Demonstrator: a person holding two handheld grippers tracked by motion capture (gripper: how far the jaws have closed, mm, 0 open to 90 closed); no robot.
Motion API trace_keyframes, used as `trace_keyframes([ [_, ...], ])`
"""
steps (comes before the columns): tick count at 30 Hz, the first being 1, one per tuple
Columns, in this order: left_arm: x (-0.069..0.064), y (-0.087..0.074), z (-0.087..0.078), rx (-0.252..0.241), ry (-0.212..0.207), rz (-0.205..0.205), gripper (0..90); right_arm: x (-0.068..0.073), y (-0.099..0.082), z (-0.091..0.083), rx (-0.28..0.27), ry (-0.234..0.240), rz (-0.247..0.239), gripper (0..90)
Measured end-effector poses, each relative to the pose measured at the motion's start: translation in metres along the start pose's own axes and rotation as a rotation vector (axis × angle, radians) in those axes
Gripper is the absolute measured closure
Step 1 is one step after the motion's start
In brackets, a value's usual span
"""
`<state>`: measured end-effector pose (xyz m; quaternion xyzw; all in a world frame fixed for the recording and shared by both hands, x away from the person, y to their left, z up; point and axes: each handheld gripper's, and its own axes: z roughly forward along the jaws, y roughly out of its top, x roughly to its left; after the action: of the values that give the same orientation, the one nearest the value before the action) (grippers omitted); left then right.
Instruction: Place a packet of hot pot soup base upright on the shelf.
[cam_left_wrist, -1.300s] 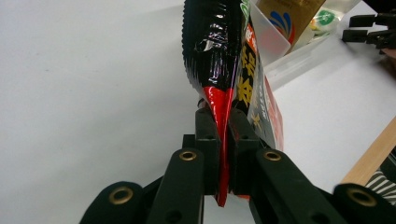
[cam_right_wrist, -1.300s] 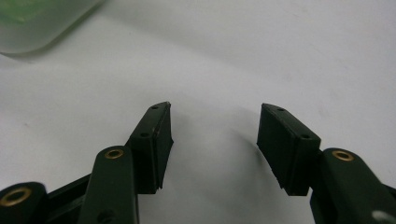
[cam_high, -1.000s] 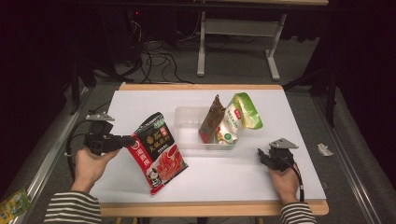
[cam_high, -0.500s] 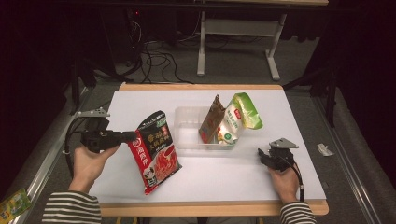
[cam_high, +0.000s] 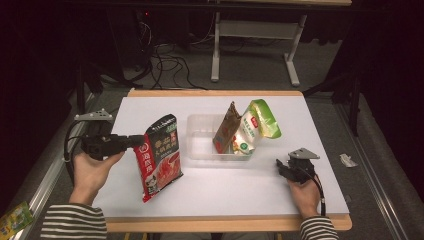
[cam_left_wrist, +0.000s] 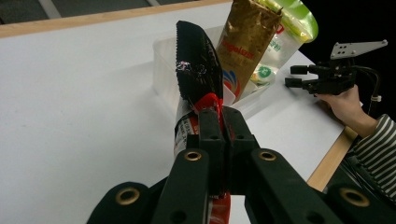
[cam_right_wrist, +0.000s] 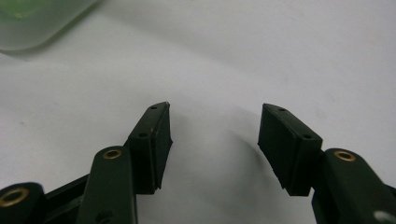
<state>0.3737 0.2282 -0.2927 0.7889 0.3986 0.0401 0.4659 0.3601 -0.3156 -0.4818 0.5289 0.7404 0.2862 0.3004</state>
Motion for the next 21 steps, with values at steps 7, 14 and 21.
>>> trace_keyframes([
  [7, -0.005, 0.007, -0.003, -0.024, -0.015, 0.018, 89.4, 0.0, 0.0, 0.0, 0.0, -0.001, -0.003, 44.5],
  [14, -0.011, 0.015, -0.004, -0.01, 0.008, 0.045, 90.0, 0.0, 0.0, 0.0, 0.001, 0.0, 0.002, 44.5],
  [21, -0.017, 0.024, -0.01, -0.004, 0.029, 0.057, 90.0, 0.0, 0.0, 0.0, 0.001, 0.001, 0.006, 44.4],
])
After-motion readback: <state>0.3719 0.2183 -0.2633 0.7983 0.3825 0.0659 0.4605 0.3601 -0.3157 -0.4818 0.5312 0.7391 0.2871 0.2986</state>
